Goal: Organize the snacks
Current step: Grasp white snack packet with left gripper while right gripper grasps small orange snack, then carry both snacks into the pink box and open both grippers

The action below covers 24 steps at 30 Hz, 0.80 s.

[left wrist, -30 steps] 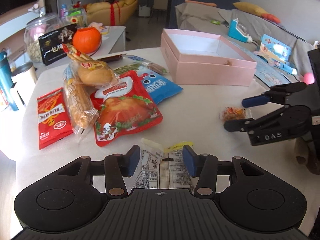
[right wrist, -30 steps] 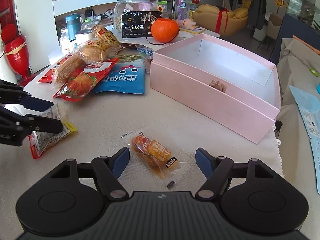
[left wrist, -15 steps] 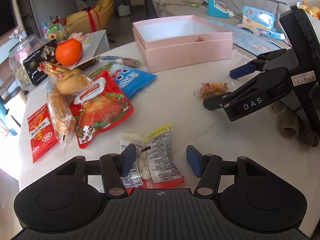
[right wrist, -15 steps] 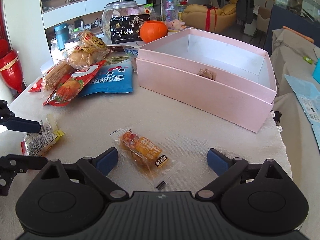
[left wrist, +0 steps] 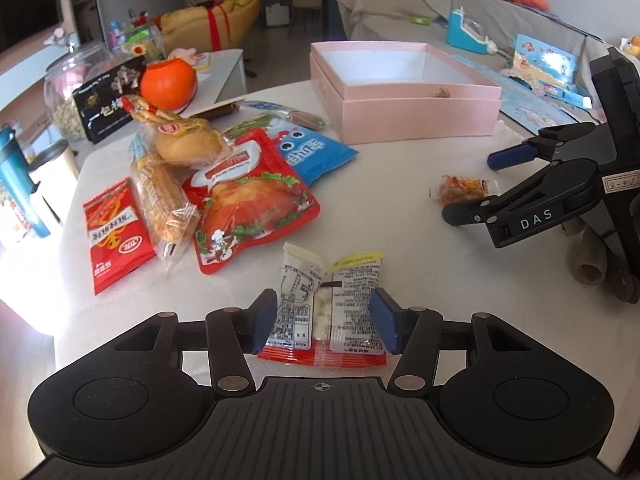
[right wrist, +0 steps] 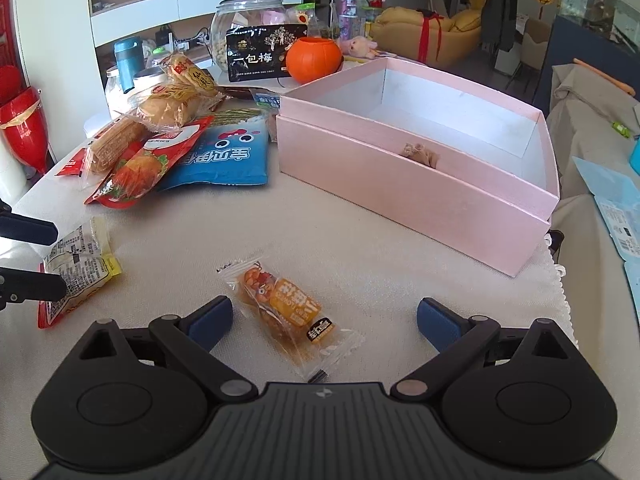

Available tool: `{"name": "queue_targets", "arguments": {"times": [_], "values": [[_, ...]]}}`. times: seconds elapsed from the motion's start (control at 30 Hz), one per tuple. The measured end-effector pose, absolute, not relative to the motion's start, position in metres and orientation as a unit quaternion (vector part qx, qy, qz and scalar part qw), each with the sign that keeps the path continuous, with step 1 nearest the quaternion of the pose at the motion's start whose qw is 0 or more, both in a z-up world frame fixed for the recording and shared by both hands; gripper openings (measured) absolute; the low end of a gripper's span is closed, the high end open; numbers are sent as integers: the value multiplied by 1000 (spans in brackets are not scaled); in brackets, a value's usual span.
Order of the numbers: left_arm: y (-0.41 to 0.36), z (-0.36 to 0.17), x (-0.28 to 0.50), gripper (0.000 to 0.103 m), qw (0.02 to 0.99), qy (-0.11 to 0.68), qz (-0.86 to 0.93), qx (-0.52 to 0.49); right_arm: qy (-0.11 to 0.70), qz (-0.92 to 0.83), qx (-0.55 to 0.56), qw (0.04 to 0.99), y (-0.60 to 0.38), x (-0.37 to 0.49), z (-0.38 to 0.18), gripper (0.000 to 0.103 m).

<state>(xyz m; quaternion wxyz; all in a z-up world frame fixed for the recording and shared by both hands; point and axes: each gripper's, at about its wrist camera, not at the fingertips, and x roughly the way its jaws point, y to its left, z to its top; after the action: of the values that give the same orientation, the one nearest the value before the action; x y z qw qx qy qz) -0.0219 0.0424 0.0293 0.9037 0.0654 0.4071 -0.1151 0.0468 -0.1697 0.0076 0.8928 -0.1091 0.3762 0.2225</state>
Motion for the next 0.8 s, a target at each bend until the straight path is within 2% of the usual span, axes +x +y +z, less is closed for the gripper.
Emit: {"name": "queue_targets", "arguments": {"times": [0.13, 0.27, 0.3, 0.37, 0.4, 0.43, 0.6, 0.8], "values": [[40, 21, -15, 62, 900, 416, -114, 66, 375, 222, -108, 893, -171, 47, 7, 99], [42, 22, -11, 61, 900, 415, -122, 46, 375, 227, -112, 892, -170, 48, 9, 96], [41, 23, -11, 59, 901, 413, -129, 42, 373, 231, -113, 892, -169, 47, 10, 89], [39, 25, -12, 58, 900, 409, -142, 38, 368, 245, -120, 889, -168, 45, 15, 68], [37, 25, -12, 57, 900, 407, -148, 38, 368, 253, -127, 886, -166, 44, 17, 43], [35, 26, -12, 56, 901, 405, -153, 38, 370, 263, -135, 881, -164, 42, 21, 26], [31, 40, -3, 56, 911, 374, -173, 7, 366, 278, -125, 879, -173, 40, 47, 21], [24, 108, 73, 57, 933, 282, -210, -74, 316, 244, -45, 916, -208, 81, 121, 21]]}}
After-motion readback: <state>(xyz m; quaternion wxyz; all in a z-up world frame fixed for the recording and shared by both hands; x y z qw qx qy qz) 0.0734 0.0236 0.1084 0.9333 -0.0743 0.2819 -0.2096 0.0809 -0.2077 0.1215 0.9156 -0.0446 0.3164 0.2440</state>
